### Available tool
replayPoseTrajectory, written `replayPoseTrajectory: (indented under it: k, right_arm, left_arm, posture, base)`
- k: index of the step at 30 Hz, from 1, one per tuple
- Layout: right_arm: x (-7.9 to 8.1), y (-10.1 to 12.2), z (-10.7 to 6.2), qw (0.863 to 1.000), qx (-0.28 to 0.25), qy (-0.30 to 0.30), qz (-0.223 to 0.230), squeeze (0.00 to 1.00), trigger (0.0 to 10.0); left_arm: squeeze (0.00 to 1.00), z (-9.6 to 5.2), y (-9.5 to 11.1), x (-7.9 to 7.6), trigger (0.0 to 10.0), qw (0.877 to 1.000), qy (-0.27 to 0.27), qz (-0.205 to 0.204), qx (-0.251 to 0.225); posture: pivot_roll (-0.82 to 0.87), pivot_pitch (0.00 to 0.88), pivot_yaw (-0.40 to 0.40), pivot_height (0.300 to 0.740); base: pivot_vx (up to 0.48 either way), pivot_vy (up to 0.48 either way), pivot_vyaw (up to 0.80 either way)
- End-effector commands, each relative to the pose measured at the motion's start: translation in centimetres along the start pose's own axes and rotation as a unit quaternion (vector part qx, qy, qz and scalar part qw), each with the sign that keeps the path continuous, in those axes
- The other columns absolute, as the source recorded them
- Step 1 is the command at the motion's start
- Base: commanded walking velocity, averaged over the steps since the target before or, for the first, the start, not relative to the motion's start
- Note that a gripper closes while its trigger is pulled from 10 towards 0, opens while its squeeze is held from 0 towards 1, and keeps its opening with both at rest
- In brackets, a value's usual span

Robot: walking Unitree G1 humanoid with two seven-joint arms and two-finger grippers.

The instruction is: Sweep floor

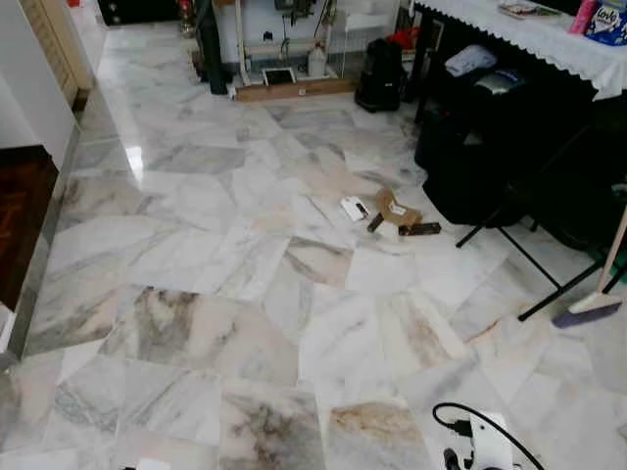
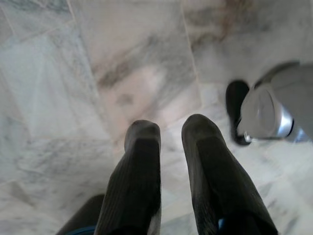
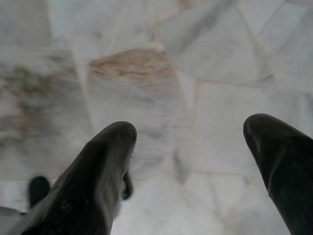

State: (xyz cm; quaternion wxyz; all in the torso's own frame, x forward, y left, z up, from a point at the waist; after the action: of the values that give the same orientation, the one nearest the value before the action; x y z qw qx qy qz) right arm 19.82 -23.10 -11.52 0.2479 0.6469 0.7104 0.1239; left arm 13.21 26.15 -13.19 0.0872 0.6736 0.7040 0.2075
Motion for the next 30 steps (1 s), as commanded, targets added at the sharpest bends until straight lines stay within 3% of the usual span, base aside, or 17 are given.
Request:
replayPoseTrajectory:
  k: [1, 8, 17, 30]
  right_arm:
    - [5.0, 3.5, -0.1, 0.993, -0.076, 0.091, 0.022, 0.00, 10.0]
    - [4.3, 3.0, -0.1, 0.993, -0.074, 0.088, 0.023, 0.00, 10.0]
    - [6.4, 3.0, -0.2, 0.993, -0.070, 0.098, 0.018, 0.00, 10.0]
    - [6.3, 3.1, -0.2, 0.993, -0.070, 0.095, 0.020, 0.00, 10.0]
  left_arm:
    - [0.00, 0.2, 8.3, -3.9, 10.0, 0.971, -0.052, -0.193, -0.127]
    - [0.00, 0.2, 8.3, -3.9, 10.0, 0.973, -0.052, -0.186, -0.128]
    - [0.00, 0.2, 8.3, -3.6, 10.0, 0.973, -0.049, -0.186, -0.129]
    - [0.00, 0.1, 9.4, -3.1, 10.0, 0.971, -0.046, -0.188, -0.142]
  posture:
    - [0.04, 0.053, -0.021, 0.740]
    - [0.04, 0.045, -0.016, 0.740]
    - [0.04, 0.017, -0.009, 0.740]
    - [0.04, 0.016, -0.004, 0.740]
  base:
    - [0.000, 0.000, -0.69]
    - [0.000, 0.000, -0.69]
    - [0.000, 0.000, -0.69]
    - [0.000, 0.000, -0.69]
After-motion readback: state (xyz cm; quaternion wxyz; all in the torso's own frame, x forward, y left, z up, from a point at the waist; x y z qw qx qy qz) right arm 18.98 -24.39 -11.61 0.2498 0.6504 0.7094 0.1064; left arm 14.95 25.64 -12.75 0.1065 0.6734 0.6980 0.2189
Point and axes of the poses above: a point about 5 cm out from each wrist's last joint towards the gripper, its own z axis pointing out of the wrist towards the gripper, its own y axis along the axis of the wrist's last joint, x = y × z, the point moved 4 cm from there along z, pointing out of the wrist towards the gripper, and after that the axes turned 11 degrees about -z, right-handed, at the moved point
